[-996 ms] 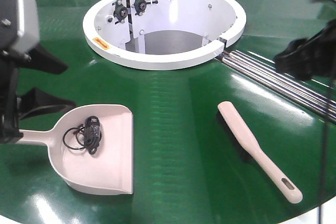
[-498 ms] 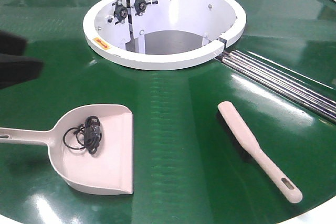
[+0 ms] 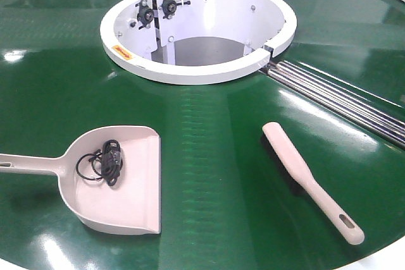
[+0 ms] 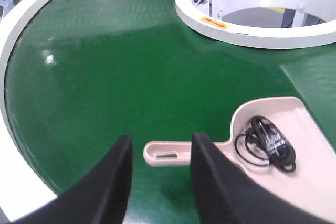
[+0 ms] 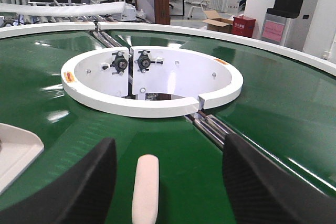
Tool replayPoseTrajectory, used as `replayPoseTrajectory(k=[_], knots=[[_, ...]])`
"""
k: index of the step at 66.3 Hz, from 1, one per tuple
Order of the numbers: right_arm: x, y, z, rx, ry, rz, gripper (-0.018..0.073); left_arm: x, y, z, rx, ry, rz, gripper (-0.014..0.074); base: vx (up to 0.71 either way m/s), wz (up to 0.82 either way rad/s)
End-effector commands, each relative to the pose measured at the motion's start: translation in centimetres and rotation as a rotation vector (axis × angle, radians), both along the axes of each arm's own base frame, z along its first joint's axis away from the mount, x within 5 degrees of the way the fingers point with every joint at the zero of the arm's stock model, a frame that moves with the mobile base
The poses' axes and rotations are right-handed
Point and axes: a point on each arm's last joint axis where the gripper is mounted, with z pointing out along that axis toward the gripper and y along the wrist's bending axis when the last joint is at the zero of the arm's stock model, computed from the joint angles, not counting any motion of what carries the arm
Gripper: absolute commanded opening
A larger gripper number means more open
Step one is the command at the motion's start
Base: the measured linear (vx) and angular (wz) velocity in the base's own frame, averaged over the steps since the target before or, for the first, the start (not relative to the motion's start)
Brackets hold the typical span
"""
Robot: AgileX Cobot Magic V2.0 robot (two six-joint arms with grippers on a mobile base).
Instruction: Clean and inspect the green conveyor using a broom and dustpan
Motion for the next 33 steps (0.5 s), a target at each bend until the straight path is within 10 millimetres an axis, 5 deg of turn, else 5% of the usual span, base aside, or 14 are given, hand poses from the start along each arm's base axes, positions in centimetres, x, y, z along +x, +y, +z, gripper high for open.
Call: replayPoseTrajectory(k=[1, 7, 19, 24, 33], knots=[[-0.5, -0.1, -0.4, 0.016, -0.094, -0.002, 0.0435, -1.7, 0.1, -2.1, -0.011, -0.122, -0.029, 0.0246, 0.0, 0.0], [-0.7, -0.2, -2.2, 0.008, -0.066, -0.003, 0.0435, -3.0, 0.5, -5.4, -0.011, -0.115, -0.023, 0.0246, 0.0, 0.0], [-0.1, 0.0, -4.5, 0.0, -0.031, -0.001, 0.0405, -4.1, 0.3, -6.0, -0.029, -0.28, -0.064, 0.0235, 0.0, 0.0], [0.0, 0.0, -4.4, 0.006, -0.042, 0.001, 0.0308, -4.1, 0.3, -6.0, -0.031, -0.276, -0.065, 0.0188, 0.0, 0.0], [0.0, 0.0, -4.4, 0.007, -0.044, 0.001, -0.0015, -4.1, 0.2, -5.8, -0.027, -0.299, -0.076, -0.0009, 0.0, 0.0]])
